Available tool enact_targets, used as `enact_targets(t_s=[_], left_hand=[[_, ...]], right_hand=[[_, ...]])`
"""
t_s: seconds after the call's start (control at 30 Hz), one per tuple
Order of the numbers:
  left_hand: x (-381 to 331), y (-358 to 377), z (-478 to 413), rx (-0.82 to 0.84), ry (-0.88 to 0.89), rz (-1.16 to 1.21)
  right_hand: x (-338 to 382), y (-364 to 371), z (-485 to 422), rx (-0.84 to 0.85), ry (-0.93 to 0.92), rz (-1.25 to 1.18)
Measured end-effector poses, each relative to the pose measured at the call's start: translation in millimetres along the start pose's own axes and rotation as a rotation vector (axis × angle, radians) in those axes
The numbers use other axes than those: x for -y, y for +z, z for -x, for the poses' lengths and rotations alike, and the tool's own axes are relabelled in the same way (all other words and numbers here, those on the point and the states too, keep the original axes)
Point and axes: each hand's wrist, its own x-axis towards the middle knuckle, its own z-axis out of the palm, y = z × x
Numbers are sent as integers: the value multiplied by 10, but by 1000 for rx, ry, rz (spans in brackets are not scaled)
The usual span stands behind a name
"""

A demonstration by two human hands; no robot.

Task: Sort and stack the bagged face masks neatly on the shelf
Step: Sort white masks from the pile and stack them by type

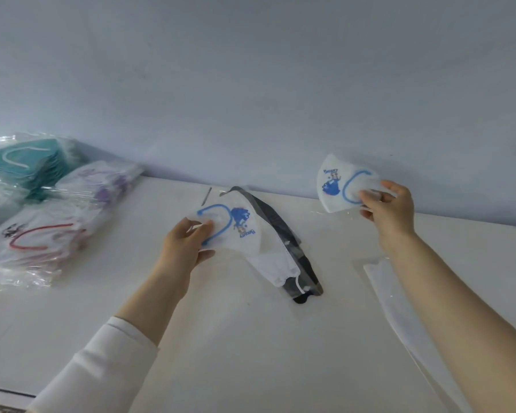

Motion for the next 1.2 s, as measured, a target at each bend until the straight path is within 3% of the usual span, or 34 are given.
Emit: enact_targets(t_s=[0.2, 0.33, 0.43, 0.5, 0.67, 0.77, 0.87, 1.0, 1.07, 1.13, 1.2], left_hand=[[-71, 381, 82, 121, 40, 52], [-106, 644, 161, 216, 61, 170], [-86, 847, 230, 243, 30, 262], [-76, 952, 275, 245, 30, 289], [-153, 986, 268, 131, 48, 542], [-128, 1118, 363, 152, 2, 569], [-28, 1285, 579, 303, -40, 531], [39, 1252, 692, 544, -72, 553], [-24, 1131, 547, 511, -121, 598], [-165, 993, 393, 447, -9, 496], [-265, 951, 314, 534, 265, 86]], right_hand=[[334, -238, 202, 177, 165, -127], [419, -358, 378, 263, 400, -413], [351, -401, 548, 358, 523, -495], [324, -429, 616, 335, 510, -574], [380, -643, 634, 57, 323, -890], [310, -552, 763, 156, 391, -855], [208, -368, 899, 290, 502, -862], [111, -442, 838, 155, 357, -581], [129, -629, 772, 90, 237, -417], [202, -806, 758, 72, 121, -214], [313, -930, 784, 105, 20, -21]])
